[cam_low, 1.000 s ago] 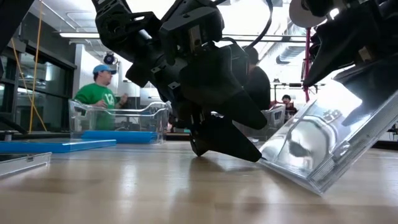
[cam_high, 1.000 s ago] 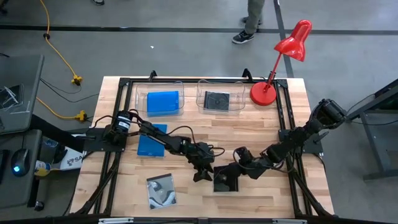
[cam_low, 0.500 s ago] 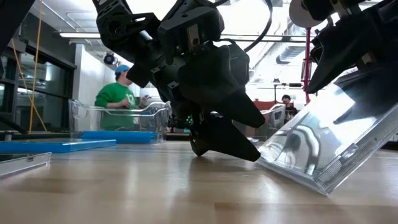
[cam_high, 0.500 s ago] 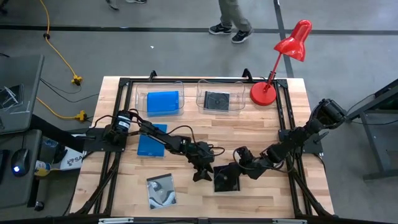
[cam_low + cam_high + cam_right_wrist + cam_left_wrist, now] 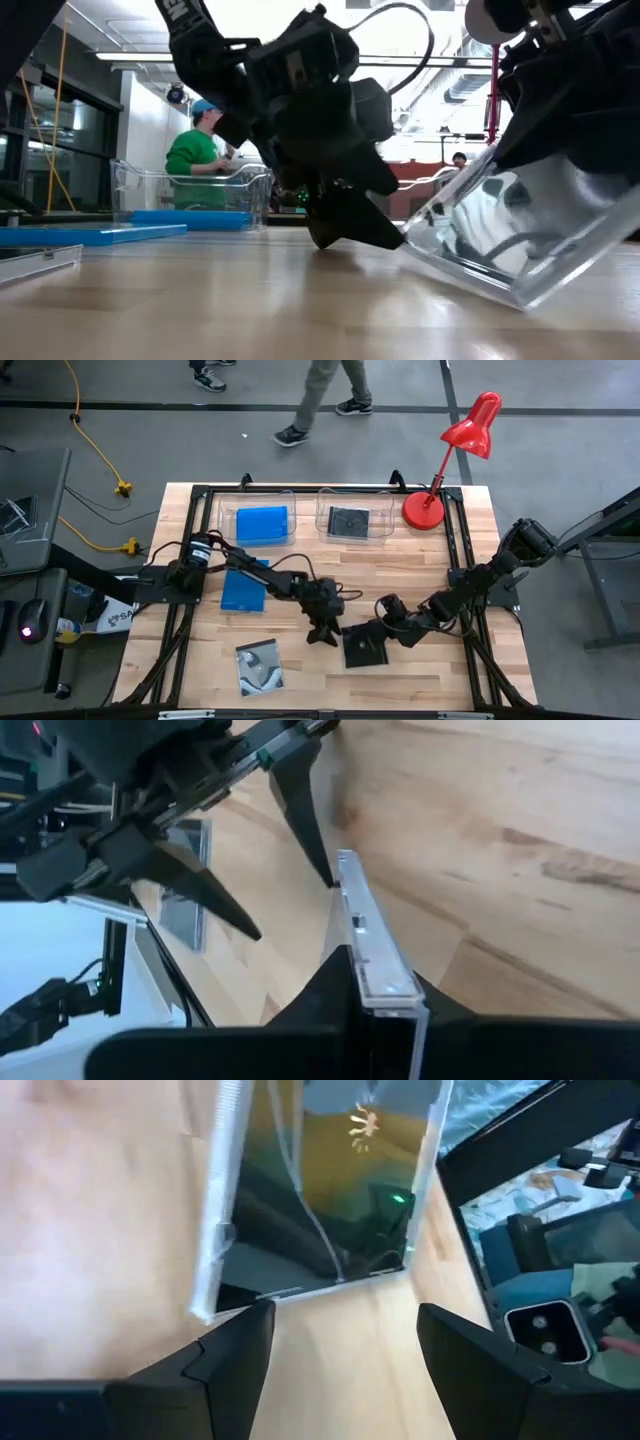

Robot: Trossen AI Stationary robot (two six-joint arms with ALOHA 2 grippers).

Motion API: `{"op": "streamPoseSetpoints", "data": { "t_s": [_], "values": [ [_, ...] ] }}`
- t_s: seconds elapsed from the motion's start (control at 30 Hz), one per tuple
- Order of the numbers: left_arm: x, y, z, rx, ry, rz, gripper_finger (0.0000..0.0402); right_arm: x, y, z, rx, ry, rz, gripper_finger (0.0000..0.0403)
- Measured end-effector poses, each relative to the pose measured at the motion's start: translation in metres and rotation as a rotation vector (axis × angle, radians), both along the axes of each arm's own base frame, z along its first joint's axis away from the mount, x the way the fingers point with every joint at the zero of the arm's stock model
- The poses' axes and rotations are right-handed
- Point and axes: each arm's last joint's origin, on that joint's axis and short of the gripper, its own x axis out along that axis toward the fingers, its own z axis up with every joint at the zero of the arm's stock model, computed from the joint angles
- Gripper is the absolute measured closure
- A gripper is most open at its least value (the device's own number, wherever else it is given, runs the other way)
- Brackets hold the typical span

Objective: Pick & place jewel cases by type
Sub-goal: Put the right black CD case into the right transparent bin

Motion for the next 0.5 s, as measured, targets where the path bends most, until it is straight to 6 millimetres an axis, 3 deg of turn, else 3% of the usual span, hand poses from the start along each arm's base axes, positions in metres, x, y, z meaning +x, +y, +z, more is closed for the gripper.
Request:
{"op": "streamPoseSetpoints", "data": {
  "t_s": [0.17, 0.37, 0.5],
  "values": [
    [-0.001, 0.021, 0.024, 0.038, -0.063, 0.031, 0.0154, 0.000, -0.001, 0.000, -0.025, -0.011, -0.022, 0.0394],
    [-0.013, 0.046, 0.075, 0.173, -0.184, 0.069, 0.0154, 0.001, 0.000, 0.002, -0.038, -0.029, -0.001, 0.0399],
    [-0.025, 0.054, 0.120, 0.220, -0.322, 0.078, 0.0154, 0.002, 0.000, 0.002, -0.050, -0.035, 0.004, 0.0398]
  ]
}}
